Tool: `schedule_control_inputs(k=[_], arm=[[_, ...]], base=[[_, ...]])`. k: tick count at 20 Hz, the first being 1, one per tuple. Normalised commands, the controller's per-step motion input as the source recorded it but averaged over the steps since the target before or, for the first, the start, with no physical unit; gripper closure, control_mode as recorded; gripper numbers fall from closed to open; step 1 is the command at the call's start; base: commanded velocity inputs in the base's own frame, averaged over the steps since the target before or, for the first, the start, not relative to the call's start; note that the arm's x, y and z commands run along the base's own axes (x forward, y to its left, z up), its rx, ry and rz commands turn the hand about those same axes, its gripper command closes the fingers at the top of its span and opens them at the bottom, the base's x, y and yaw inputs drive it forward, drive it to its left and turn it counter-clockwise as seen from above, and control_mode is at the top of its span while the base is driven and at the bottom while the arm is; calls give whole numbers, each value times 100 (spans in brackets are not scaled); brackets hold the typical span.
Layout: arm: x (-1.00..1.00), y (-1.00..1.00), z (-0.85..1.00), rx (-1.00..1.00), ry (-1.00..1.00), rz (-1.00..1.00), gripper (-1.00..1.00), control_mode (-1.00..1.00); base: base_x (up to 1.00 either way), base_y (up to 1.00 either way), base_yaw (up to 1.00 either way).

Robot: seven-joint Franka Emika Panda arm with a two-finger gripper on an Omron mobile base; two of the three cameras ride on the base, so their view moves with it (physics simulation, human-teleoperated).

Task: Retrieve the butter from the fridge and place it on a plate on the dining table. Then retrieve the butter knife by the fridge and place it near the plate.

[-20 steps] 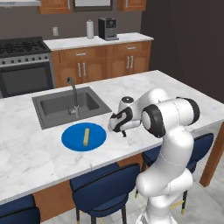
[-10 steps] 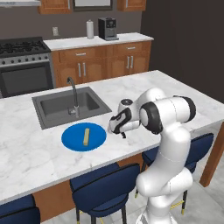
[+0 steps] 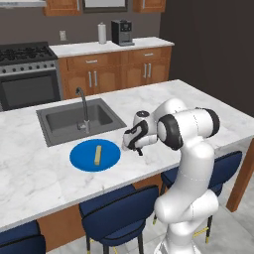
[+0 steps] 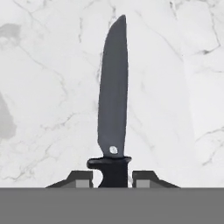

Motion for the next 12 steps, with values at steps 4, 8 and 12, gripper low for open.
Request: schedule_control_inputs(k=[4, 8, 12], arm=[[9, 0, -11, 0, 3, 0, -100, -100], [4, 0, -3, 0, 1, 0, -100, -100], [0, 0, 0, 0, 4, 0, -100, -100]], base=[[0, 0, 0], [0, 0, 0], [0, 0, 0]])
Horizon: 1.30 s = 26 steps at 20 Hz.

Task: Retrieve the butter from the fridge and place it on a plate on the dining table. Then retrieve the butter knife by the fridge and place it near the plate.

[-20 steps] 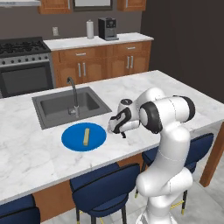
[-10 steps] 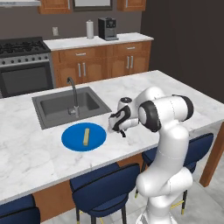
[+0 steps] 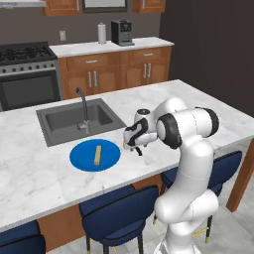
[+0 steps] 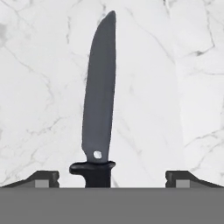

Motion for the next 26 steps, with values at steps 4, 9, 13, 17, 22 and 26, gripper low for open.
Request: schedule_control_inputs(k=[4, 9, 13, 17, 22, 26], arm=[[0, 0, 2, 0, 10, 0, -100, -100], [0, 0, 39, 0, 12, 0, -100, -100], [-14, 0, 68, 0, 7, 0, -100, -100], [-42, 0, 74, 0, 6, 0, -100, -100], [-85, 0, 76, 0, 1, 0, -100, -100], [-100, 2, 76, 0, 0, 0, -100, -100]], base=[[0, 0, 0], [0, 0, 0], [0, 0, 0], [0, 0, 0], [0, 0, 0], [0, 0, 0]])
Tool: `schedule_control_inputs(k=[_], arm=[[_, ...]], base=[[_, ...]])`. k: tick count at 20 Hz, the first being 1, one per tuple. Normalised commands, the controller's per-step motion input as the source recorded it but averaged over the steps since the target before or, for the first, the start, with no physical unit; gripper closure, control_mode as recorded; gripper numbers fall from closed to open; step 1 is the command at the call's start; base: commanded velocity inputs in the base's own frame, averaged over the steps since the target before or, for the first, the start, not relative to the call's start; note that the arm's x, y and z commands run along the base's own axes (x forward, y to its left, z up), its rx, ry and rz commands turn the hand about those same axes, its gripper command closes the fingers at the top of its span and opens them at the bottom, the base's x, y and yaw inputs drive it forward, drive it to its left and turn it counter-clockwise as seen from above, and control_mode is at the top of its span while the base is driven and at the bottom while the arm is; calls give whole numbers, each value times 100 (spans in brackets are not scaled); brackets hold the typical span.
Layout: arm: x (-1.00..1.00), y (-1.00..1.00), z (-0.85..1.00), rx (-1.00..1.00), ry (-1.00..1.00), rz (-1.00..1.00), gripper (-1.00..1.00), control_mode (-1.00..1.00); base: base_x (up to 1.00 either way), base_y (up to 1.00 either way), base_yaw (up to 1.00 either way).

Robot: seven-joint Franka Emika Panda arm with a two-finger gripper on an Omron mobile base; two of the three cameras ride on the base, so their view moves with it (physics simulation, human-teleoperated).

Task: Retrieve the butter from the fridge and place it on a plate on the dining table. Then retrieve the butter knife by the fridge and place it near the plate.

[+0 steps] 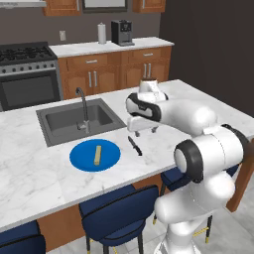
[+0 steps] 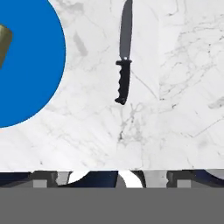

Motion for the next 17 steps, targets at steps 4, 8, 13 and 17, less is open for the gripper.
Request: schedule_control_inputs(k=[4, 8, 13, 17], arm=[[-100, 0, 63, 0, 0, 0, -100, -100], [-93, -3, 7, 0, -10, 3, -100, -100], [-100, -2, 8, 0, -24, 7, -100, -100], [-79, 2, 43, 0, -13, 10, -100, -100]], base=[[0, 0, 0], [0, 0, 0], [0, 0, 0], [0, 0, 0]])
